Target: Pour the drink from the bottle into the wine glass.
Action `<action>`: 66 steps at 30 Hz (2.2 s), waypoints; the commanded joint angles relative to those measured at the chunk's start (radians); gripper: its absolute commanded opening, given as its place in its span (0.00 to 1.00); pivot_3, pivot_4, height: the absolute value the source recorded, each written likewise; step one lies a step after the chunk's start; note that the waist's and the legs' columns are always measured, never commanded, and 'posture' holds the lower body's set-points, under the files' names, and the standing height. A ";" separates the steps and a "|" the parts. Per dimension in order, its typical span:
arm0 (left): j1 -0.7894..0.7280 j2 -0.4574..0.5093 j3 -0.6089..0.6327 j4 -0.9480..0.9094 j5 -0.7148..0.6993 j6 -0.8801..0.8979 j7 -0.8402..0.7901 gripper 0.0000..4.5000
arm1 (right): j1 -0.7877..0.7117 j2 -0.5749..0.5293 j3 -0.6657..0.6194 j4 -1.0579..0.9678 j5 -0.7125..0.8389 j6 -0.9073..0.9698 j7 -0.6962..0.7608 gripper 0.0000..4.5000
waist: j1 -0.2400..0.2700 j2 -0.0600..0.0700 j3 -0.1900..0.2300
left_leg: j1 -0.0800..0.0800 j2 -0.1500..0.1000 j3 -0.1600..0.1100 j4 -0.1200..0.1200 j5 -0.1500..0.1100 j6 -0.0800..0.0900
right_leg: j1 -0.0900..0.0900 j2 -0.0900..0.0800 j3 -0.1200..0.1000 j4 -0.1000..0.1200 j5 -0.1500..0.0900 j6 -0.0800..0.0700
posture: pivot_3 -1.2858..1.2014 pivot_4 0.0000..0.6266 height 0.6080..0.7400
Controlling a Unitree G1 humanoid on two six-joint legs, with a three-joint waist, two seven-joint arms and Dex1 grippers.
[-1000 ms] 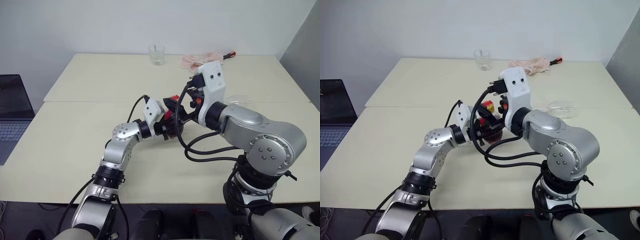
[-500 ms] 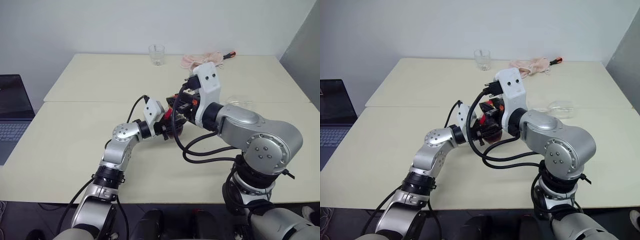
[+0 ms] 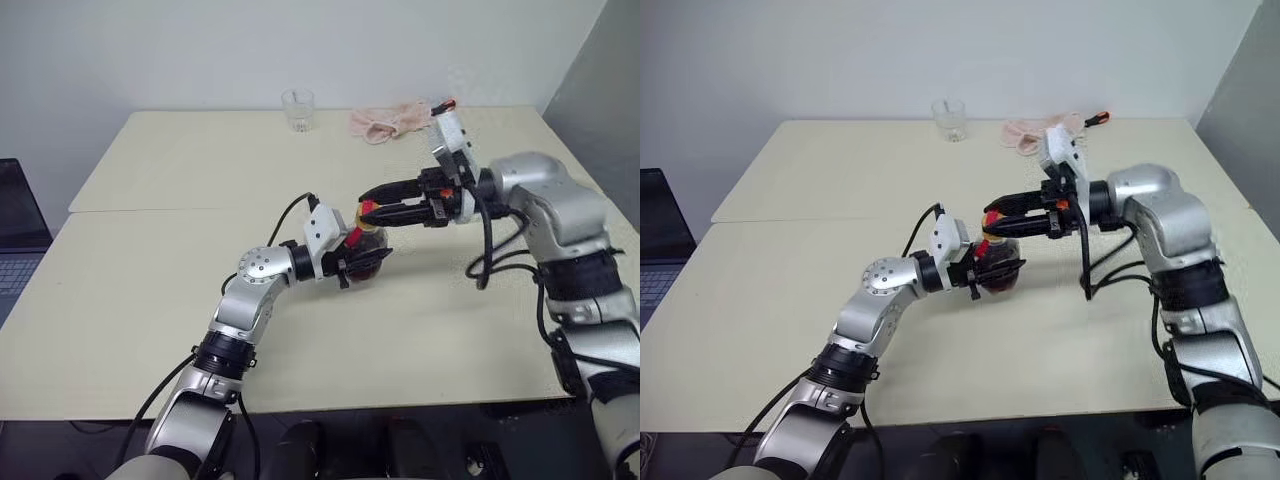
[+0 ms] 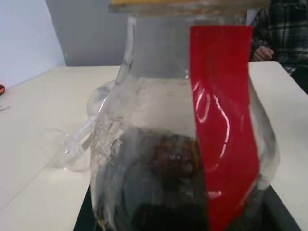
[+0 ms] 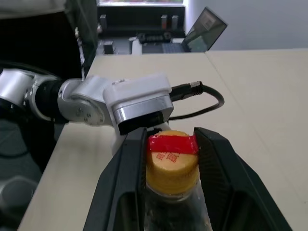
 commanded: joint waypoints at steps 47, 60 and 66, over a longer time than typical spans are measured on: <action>-0.026 -0.008 0.071 0.034 -0.014 -0.035 0.035 0.34 | 0.100 0.442 -0.251 -0.928 0.043 1.130 -1.290 1.00 | 0.032 0.001 0.000 | -0.002 -0.004 -0.002 0.003 0.000 -0.001 | -0.001 -0.002 0.002 0.002 0.000 0.000 | 0.52 0.24 1.00; -0.016 0.000 0.077 0.021 -0.015 -0.031 0.037 0.34 | 0.124 0.506 -0.223 -0.895 0.035 1.130 -1.353 0.56 | 0.030 0.001 0.000 | -0.002 -0.004 -0.002 0.003 0.000 -0.001 | -0.002 -0.002 0.003 0.003 0.000 0.000 | 0.52 0.24 1.00; -0.006 0.003 0.080 0.012 -0.016 -0.030 0.042 0.34 | 0.123 0.502 -0.220 -0.882 0.034 1.130 -1.358 0.26 | 0.030 0.001 0.000 | -0.002 -0.004 -0.002 0.002 0.000 -0.001 | -0.002 -0.001 0.003 0.003 0.000 0.000 | 0.52 0.24 1.00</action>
